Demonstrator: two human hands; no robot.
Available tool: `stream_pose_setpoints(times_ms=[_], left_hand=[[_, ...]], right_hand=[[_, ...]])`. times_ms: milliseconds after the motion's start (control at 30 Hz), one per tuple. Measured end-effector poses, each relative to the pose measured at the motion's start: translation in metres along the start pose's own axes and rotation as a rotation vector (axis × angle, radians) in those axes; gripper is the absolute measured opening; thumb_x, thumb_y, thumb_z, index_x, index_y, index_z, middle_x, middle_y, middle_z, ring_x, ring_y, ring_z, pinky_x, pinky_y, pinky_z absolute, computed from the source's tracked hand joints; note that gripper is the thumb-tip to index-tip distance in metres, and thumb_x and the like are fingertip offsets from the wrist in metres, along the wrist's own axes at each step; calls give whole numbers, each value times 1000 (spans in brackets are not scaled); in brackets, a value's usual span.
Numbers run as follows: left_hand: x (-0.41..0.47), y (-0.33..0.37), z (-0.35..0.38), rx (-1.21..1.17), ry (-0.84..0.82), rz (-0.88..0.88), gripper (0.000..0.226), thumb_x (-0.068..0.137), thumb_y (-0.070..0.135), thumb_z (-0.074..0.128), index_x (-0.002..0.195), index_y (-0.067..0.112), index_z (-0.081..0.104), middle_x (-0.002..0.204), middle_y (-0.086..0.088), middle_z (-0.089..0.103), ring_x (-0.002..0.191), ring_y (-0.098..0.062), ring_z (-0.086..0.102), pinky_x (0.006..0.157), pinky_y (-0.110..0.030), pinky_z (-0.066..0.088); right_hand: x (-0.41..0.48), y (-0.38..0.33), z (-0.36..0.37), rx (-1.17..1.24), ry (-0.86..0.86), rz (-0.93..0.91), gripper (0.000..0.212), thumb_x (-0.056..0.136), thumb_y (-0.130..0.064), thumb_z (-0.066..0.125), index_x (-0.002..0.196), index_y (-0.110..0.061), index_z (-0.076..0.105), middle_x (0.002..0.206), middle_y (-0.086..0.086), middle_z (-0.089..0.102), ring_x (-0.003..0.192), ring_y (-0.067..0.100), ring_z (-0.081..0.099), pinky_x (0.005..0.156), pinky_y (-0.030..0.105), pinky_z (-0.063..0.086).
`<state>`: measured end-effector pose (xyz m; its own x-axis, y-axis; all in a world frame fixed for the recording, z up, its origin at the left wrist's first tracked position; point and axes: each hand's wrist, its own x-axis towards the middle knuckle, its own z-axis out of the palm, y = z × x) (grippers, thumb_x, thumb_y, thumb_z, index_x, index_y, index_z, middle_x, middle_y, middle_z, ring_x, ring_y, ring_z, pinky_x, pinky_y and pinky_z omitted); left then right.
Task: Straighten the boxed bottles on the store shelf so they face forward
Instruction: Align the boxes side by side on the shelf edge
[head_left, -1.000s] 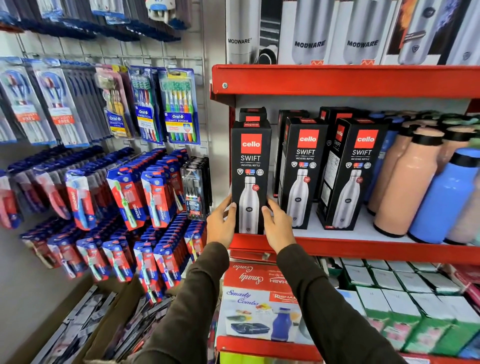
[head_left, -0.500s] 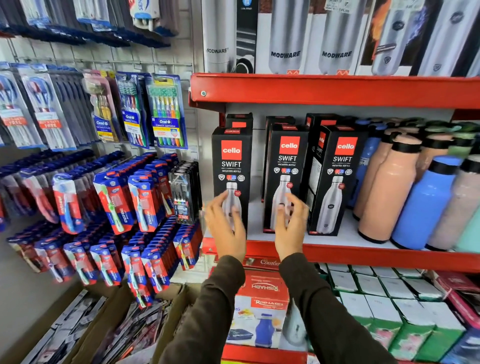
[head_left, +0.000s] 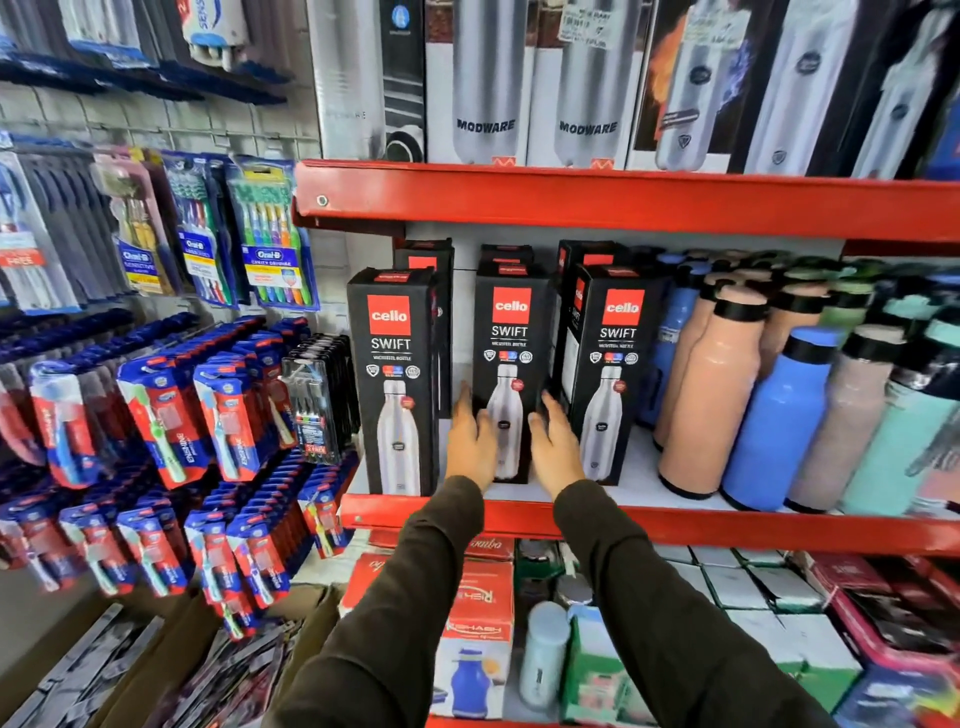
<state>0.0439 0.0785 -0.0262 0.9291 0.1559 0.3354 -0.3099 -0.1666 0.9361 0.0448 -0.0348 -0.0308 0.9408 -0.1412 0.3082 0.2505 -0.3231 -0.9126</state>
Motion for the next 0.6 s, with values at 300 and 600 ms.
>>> stream_pose_setpoints(times_ms=[300, 600], left_hand=[[3, -4, -11, 23, 96, -28, 37, 101, 18, 40, 137, 17, 49, 136, -9, 59, 127, -25, 53, 107, -29, 38], [-19, -6, -15, -10, 147, 9, 34, 100, 24, 44, 133, 17, 53, 130, -3, 61, 111, -11, 56, 94, -21, 39]], right_hand=[[-1, 6, -2, 7, 4, -13, 45, 100, -22, 46, 144, -14, 39, 144, 12, 51, 134, 26, 47, 106, 26, 32], [-22, 13, -3, 40, 43, -59, 42, 100, -28, 47, 140, -18, 43, 143, 6, 51, 131, 19, 48, 107, 28, 36]])
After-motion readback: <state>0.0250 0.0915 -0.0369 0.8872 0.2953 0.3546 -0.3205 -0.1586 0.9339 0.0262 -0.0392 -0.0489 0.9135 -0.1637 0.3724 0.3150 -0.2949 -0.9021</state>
